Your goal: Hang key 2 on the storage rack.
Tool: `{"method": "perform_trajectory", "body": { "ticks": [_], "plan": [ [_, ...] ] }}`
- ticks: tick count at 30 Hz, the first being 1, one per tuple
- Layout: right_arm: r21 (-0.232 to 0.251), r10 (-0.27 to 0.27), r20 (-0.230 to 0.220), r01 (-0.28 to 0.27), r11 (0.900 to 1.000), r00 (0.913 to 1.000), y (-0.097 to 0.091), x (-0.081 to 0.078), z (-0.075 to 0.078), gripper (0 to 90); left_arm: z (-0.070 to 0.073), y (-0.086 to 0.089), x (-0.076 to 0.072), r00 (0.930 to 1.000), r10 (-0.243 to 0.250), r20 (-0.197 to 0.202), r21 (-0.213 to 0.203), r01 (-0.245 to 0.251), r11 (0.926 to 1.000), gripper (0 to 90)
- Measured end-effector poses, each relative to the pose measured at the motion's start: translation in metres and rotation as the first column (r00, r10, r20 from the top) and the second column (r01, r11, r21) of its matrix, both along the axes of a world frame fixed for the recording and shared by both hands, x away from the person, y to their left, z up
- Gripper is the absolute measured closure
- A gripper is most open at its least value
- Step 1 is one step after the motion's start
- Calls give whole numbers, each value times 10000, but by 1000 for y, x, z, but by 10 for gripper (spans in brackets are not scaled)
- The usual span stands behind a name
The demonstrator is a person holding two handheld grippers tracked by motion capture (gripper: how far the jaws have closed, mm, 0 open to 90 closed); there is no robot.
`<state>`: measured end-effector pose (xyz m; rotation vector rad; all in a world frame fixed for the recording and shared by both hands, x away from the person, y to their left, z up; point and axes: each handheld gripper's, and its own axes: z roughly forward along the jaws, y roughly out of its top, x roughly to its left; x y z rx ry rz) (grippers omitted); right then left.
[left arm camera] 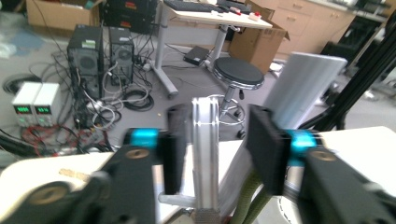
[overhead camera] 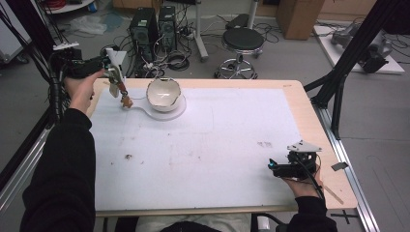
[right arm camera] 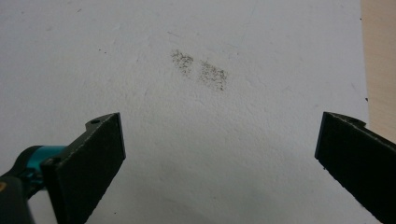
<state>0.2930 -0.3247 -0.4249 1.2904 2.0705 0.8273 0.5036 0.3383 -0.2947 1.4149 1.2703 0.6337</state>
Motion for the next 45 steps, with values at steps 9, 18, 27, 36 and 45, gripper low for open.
{"method": "perform_trajectory", "body": {
  "ticks": [9,18,27,36,45],
  "plan": [
    [43,50,24,-50,10000,10000,1,1,0,7,2,3,-4,9988,-319,-383,262,329,9991,242],
    [79,111,-2,-111,9999,9999,0,0,0,7,5,10,-11,9978,-474,-471,26,476,9989,113],
    [148,99,17,-99,9998,9999,0,-3,1,7,0,18,-26,9976,-516,-451,-152,510,9986,104],
    [130,177,90,-178,9998,9998,1,-3,2,7,1,10,-44,9954,-900,-317,30,901,9959,104],
    [96,250,73,-251,9996,9997,1,-3,2,7,0,-4,-62,9909,-1332,-186,282,1337,9906,104]
  ]
}}
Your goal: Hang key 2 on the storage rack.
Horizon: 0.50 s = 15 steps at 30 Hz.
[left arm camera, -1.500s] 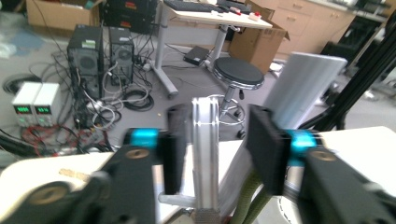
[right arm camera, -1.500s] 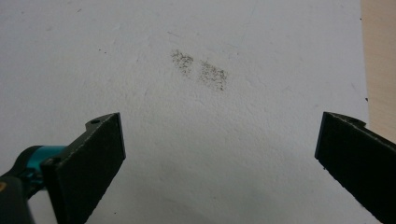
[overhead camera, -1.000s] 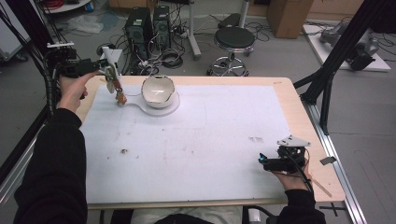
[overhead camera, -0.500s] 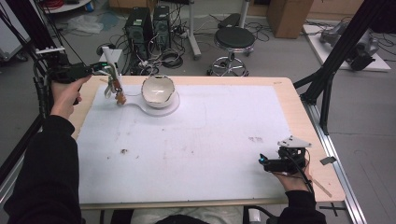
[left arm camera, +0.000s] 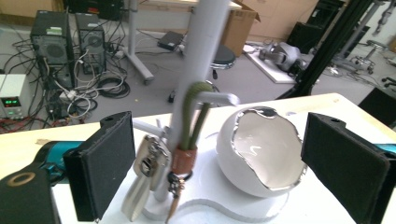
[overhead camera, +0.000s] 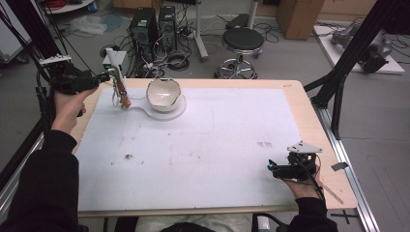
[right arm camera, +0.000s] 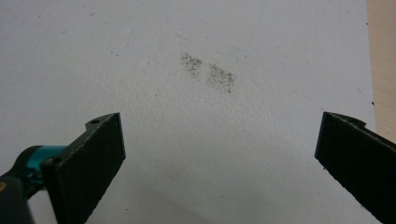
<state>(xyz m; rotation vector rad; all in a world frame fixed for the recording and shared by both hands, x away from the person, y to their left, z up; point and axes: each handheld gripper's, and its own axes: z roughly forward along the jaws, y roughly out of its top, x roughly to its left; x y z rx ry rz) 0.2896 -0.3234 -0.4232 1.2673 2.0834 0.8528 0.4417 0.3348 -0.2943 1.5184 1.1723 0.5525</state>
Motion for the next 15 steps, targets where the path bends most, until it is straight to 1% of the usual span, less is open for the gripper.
{"method": "perform_trajectory", "body": {
  "ticks": [5,9,13,15],
  "plan": [
    [34,12,-37,-12,10000,10000,1,0,0,7,-6,-7,-9,9999,-154,-78,343,156,9993,104],
    [66,-3,-7,3,10000,10000,1,-1,0,7,-14,-10,-17,9997,-207,-150,370,213,9991,104],
    [117,3,0,-3,9999,10000,1,-1,1,7,-25,-13,-25,9991,-399,-124,440,405,9982,104],
    [136,38,46,-39,9999,10000,1,-1,2,7,-30,-14,-29,9988,-451,-187,503,460,9977,104]
  ]
}}
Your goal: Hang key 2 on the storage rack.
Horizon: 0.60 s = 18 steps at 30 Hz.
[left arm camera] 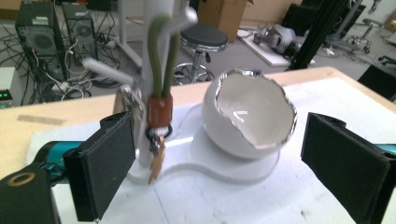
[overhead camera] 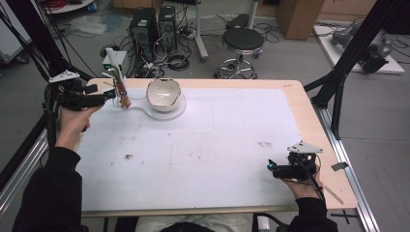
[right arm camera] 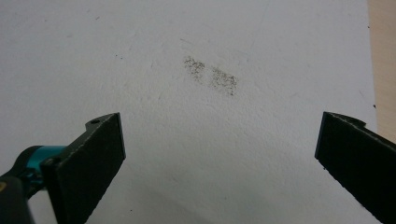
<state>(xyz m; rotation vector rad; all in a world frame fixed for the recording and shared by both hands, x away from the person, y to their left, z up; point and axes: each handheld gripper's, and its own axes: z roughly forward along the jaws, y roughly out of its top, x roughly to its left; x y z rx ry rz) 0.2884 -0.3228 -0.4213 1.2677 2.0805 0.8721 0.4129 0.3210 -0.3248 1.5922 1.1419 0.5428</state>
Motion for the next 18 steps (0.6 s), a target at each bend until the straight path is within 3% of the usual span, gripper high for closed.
{"method": "perform_trajectory", "body": {
  "ticks": [5,8,11,15,18],
  "plan": [
    [46,-14,-31,15,10000,10000,-1,0,-1,7,-14,-4,-11,9997,-141,-182,291,147,9995,103],
    [50,-22,-31,22,10000,10000,-1,0,-1,7,-20,-6,-18,9988,-411,-278,152,416,9990,103],
    [40,-19,-36,19,10000,10000,-2,0,-1,7,-25,-9,-26,9984,-456,-342,465,472,9978,103],
    [47,-49,-75,49,10000,10000,-1,0,-2,7,-31,-11,-36,9980,-514,-378,501,533,9973,103],
    [59,-36,-61,36,10000,10000,-1,0,-1,7,-37,-15,-41,9971,-580,-495,879,622,9942,103]
  ]
}}
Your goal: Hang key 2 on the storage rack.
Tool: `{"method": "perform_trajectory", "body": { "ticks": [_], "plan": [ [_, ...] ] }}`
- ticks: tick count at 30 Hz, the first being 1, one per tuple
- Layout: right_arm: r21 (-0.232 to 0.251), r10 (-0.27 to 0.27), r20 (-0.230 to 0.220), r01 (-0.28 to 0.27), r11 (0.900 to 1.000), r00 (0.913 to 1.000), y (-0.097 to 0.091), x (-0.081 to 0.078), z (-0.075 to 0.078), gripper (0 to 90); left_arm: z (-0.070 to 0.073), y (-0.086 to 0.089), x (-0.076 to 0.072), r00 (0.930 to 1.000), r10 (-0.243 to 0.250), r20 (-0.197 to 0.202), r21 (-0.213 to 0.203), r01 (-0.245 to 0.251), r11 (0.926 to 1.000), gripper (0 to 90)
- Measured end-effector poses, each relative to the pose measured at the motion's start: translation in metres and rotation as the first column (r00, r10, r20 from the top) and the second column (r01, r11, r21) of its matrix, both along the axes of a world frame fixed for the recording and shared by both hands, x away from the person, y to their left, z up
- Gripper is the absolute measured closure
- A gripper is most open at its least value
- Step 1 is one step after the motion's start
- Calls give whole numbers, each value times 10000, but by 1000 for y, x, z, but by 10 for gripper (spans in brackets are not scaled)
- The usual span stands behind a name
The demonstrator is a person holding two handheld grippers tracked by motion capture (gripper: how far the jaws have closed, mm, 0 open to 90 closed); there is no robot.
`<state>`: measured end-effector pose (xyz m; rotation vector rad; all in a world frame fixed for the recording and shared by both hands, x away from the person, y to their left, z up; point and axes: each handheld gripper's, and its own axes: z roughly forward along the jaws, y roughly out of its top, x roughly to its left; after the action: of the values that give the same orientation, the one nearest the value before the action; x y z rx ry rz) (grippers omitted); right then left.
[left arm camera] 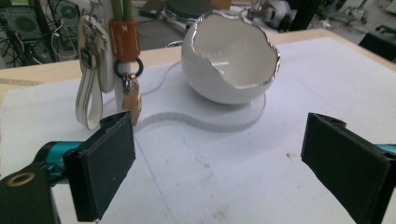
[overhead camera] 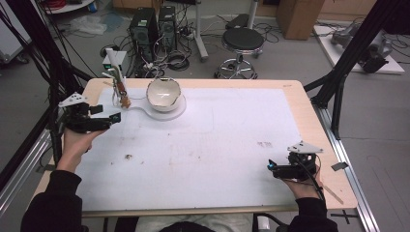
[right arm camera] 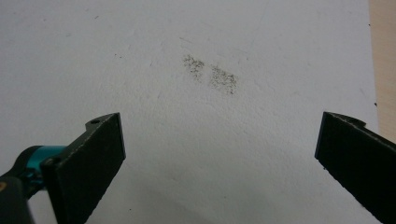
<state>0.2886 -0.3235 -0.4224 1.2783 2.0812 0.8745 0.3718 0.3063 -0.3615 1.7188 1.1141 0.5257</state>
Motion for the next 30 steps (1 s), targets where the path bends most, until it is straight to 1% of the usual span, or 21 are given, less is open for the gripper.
{"method": "perform_trajectory", "body": {
  "ticks": [1,3,6,7,9,11,13,14,16,21,22,23,25,27,28,30],
  "plan": [
    [5,1,-10,-1,10000,10000,0,0,0,7,-2,-1,-2,10000,-44,-17,101,44,9999,103],
    [10,4,-5,-4,10000,10000,0,0,-1,7,-5,-3,-6,9998,-157,-74,139,158,9998,103],
    [22,17,20,-17,10000,10000,-1,0,0,7,-9,-6,-11,9995,-240,-180,345,247,9991,103],
    [26,10,19,-10,10000,10000,-1,0,0,7,-11,-6,-13,9995,-260,-172,345,266,9990,103],
    [54,8,18,-8,10000,10000,-1,0,0,7,-13,-7,-17,9988,-373,-303,347,383,9987,103],
    [43,37,37,-37,10000,10000,-1,1,0,7,-15,-9,-22,9985,-426,-346,390,439,9983,103],
    [50,52,18,-52,10000,10000,0,1,0,7,-17,-10,-27,9981,-511,-344,333,523,9981,103],
    [13,101,31,-101,9999,9999,0,1,0,7,-18,-11,-29,9976,-545,-416,336,560,9979,103],
    [49,105,0,-105,9999,9999,0,1,1,7,-20,-12,-34,9967,-623,-519,460,648,9968,101],
    [105,183,-26,-183,9998,9998,1,1,1,7,-29,-13,-44,9920,-908,-874,704,971,9928,101],
    [126,229,-21,-228,9997,9997,1,1,1,7,-31,-13,-46,9904,-983,-968,734,1056,9917,101],
    [137,249,-27,-248,9996,9997,2,1,2,7,-33,-13,-49,9878,-1121,-1084,677,1199,9905,101],
    [98,363,-4,-363,9993,9993,4,2,3,7,-36,-12,-53,9851,-1217,-1213,638,1301,9894,99],
    [110,420,3,-420,9991,9991,6,2,4,7,-37,-12,-56,9820,-1296,-1374,760,1409,9871,99],
    [97,477,29,-478,9988,9989,7,3,5,7,-37,-12,-58,9820,-1286,-1386,837,1410,9865,98],
    [100,539,30,-539,9985,9985,9,3,6,7,-36,-12,-60,9818,-1294,-1387,856,1421,9861,98]
  ]
}}
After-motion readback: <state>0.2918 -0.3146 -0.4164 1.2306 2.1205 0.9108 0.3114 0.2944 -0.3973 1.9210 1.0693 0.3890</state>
